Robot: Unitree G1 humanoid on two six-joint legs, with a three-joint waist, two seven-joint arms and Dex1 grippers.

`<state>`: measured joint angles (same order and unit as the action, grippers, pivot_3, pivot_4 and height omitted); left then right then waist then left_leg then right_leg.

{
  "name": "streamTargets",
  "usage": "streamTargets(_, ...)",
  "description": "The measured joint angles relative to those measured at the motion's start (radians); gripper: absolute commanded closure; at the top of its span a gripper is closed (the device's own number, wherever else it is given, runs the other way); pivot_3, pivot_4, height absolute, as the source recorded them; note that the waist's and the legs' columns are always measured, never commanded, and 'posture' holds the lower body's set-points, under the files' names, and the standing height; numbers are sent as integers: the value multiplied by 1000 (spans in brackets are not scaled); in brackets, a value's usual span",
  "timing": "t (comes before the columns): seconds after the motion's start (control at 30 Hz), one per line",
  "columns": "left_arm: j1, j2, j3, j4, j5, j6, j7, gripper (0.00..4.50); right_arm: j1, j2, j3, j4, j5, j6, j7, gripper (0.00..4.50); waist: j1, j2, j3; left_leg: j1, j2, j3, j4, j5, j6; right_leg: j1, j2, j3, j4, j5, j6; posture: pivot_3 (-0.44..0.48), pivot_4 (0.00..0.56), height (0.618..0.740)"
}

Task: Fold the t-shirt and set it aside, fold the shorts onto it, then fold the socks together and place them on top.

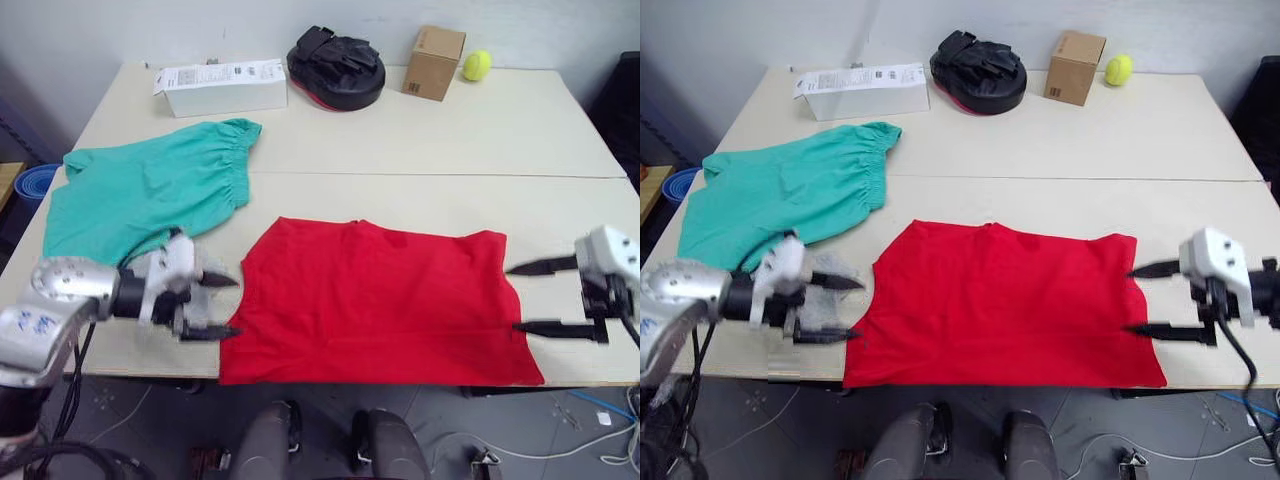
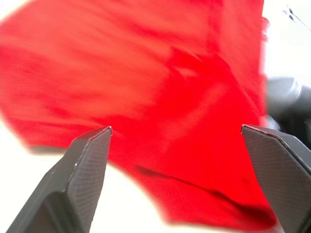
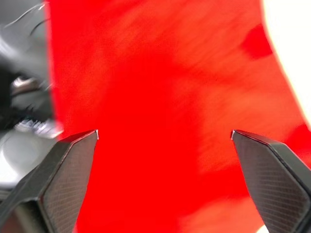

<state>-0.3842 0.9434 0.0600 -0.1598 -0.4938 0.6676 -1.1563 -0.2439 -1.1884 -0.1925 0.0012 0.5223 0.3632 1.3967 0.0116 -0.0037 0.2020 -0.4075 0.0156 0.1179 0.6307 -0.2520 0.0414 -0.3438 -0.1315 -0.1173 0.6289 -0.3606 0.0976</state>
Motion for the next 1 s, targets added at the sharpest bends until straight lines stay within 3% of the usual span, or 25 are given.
streamTargets(0.1, -168, -66, -44, 152, 26, 32, 36, 34, -153, 64, 113, 80, -74, 66, -67, 0, 1, -1, 0, 0, -1, 1, 1, 1, 1, -1, 0, 0, 4, 2, 3, 0, 150, 740)
streamTargets(0.2, -357, -169, -131, 392, 132, -21, 91, 34, -331, 151, 236, 215, -185, 121, -147, 0, 0, -2, 0, -5, -2, 4, 5, 2, 3, -7, 1, 1, 12, 2, 4, 0, 150, 740)
streamTargets(0.43, -515, -302, -259, 791, 327, -228, 111, 34, -542, 255, 354, 514, -388, 82, -249, 0, -12, -3, 1, -28, -3, 8, 19, 5, 7, -31, 4, -5, 30, 2, 6, 0, 150, 740)
streamTargets(0.6, -640, -362, -259, 1043, 395, -354, 127, 34, -663, 272, 402, 723, -501, -20, -250, 0, -14, -3, 1, -29, -4, 8, 22, 6, 8, -32, 2, -5, 31, 3, 7, 0, 150, 740)
streamTargets(0.7, -691, -392, -246, 1155, 420, -407, 137, 0, -713, 291, 418, 814, -540, -67, -236, 628, -14, -3, 1, -29, -4, 7, 22, 6, 8, -32, 2, -5, 32, 3, 7, 0, 150, 740)
streamTargets(0.9, -777, -448, -187, 1316, 427, -400, 147, 0, -734, 340, 424, 912, -582, -126, -188, 2748, -13, -3, 1, -30, -5, 7, 23, 6, 9, -32, 2, -6, 34, 3, 8, 0, 150, 740)
streamTargets(1.0, -793, -467, -178, 1337, 435, -391, 150, 0, -743, 345, 424, 915, -587, -140, -181, 2748, -13, -3, 1, -30, -5, 6, 25, 6, 9, -32, 2, -7, 34, 3, 8, 0, 150, 740)
